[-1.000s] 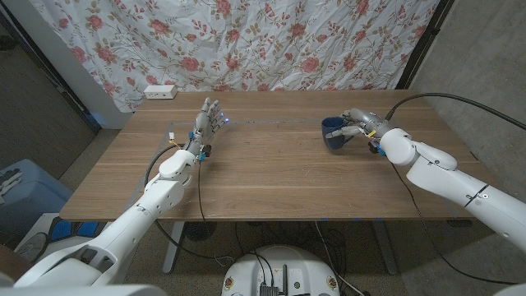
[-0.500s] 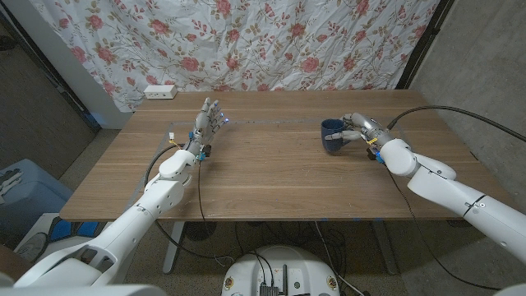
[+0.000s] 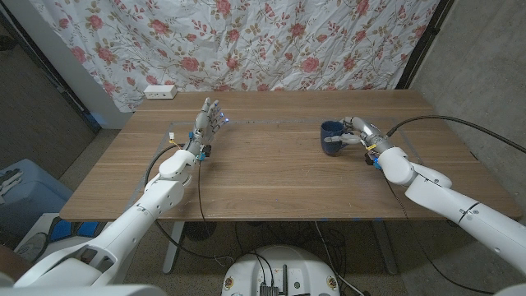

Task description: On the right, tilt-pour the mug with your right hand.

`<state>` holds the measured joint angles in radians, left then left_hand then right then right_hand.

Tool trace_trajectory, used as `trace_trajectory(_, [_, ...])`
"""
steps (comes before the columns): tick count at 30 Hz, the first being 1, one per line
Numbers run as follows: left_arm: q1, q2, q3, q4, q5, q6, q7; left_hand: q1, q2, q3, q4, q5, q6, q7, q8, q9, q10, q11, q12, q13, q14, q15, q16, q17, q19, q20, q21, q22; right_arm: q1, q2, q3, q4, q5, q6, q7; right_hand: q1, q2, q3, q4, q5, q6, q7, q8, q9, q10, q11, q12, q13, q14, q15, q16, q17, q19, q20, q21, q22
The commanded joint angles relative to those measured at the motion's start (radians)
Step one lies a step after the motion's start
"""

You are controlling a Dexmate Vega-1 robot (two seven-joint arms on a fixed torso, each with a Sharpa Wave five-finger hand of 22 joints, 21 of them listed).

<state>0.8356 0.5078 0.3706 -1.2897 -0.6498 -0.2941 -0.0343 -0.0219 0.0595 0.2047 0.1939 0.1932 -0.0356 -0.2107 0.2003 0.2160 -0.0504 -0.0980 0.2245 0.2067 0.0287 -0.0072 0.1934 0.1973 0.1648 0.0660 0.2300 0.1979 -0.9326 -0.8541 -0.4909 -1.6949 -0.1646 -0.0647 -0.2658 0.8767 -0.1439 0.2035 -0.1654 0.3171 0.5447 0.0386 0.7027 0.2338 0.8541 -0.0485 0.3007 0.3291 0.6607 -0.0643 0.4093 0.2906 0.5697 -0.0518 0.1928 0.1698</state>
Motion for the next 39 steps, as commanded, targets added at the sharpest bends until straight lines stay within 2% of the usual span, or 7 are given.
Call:
trace_trajectory(1, [0.0, 0.0, 0.0, 0.0, 0.0, 0.0, -0.001, -0.003, 0.119, 0.006, 0.001, 0.008, -0.003, -0.007, 0.002, 0.003, -0.003, -0.006, 0.004, 0.005, 0.007, -0.003, 0.005, 0.005, 0.009, 0.0, 0.006, 0.003, -0.003, 0.031, -0.02, 0.053, -0.02, 0.035, -0.056, 0.145, 0.147, 0.006, 0.008, -0.002, 0.223, -0.228, 0.049, 0.002, 0.168, -0.159, -0.002, 0.002, -0.003, -0.159, 0.007, 0.005, 0.01, -0.075, 0.007, 0.004])
trace_trajectory(14, [0.0, 0.0, 0.0, -0.001, 0.0, 0.0, 0.0, -0.003, 0.119, 0.006, 0.001, 0.008, -0.003, -0.006, 0.002, 0.003, -0.004, -0.006, 0.004, 0.005, 0.007, -0.004, 0.005, 0.005, 0.008, 0.0, 0.006, 0.003, -0.014, 0.043, -0.023, 0.072, -0.028, 0.044, -0.095, 0.153, 0.142, -0.002, 0.009, -0.007, 0.207, -0.236, 0.046, 0.004, 0.153, -0.158, -0.013, 0.004, -0.016, -0.162, 0.002, 0.009, 0.007, -0.075, 0.006, 0.004])
trace_trajectory(25, [0.0, 0.0, 0.0, 0.0, 0.0, 0.0, -0.001, -0.003, 0.119, 0.006, 0.001, 0.008, -0.003, -0.006, 0.003, 0.003, -0.004, -0.006, 0.004, 0.005, 0.008, -0.003, 0.005, 0.005, 0.009, 0.0, 0.006, 0.003, -0.03, 0.027, -0.013, 0.044, -0.006, 0.008, -0.07, 0.156, 0.134, -0.008, 0.012, -0.008, 0.179, -0.243, 0.038, 0.004, 0.131, -0.159, -0.028, 0.005, -0.028, -0.161, -0.011, 0.006, -0.003, -0.073, 0.003, 0.004])
trace_trajectory(33, [0.0, -0.001, 0.0, 0.0, 0.001, 0.0, 0.003, -0.003, 0.119, 0.006, 0.001, 0.008, -0.002, -0.007, 0.003, 0.003, -0.004, -0.007, 0.004, 0.005, 0.008, -0.003, 0.005, 0.005, 0.009, 0.0, 0.006, 0.003, -0.033, 0.012, -0.009, 0.028, 0.016, -0.007, -0.04, 0.125, 0.119, -0.024, 0.028, -0.007, 0.112, -0.232, -0.001, -0.015, 0.078, -0.154, -0.056, 0.006, -0.045, -0.153, -0.033, 0.002, -0.01, -0.064, 0.002, 0.003])
trace_trajectory(39, [0.0, 0.0, 0.0, 0.001, 0.0, 0.0, -0.001, -0.003, 0.119, 0.006, 0.001, 0.008, -0.002, -0.007, 0.003, 0.003, -0.003, -0.007, 0.004, 0.005, 0.008, -0.004, 0.005, 0.005, 0.009, -0.001, 0.006, 0.003, -0.036, 0.005, -0.007, 0.017, 0.026, -0.01, -0.029, 0.106, 0.107, -0.035, 0.034, -0.005, 0.09, -0.227, -0.018, -0.026, 0.058, -0.156, -0.066, 0.008, -0.06, -0.15, -0.046, -0.002, -0.015, -0.061, 0.001, 0.003])
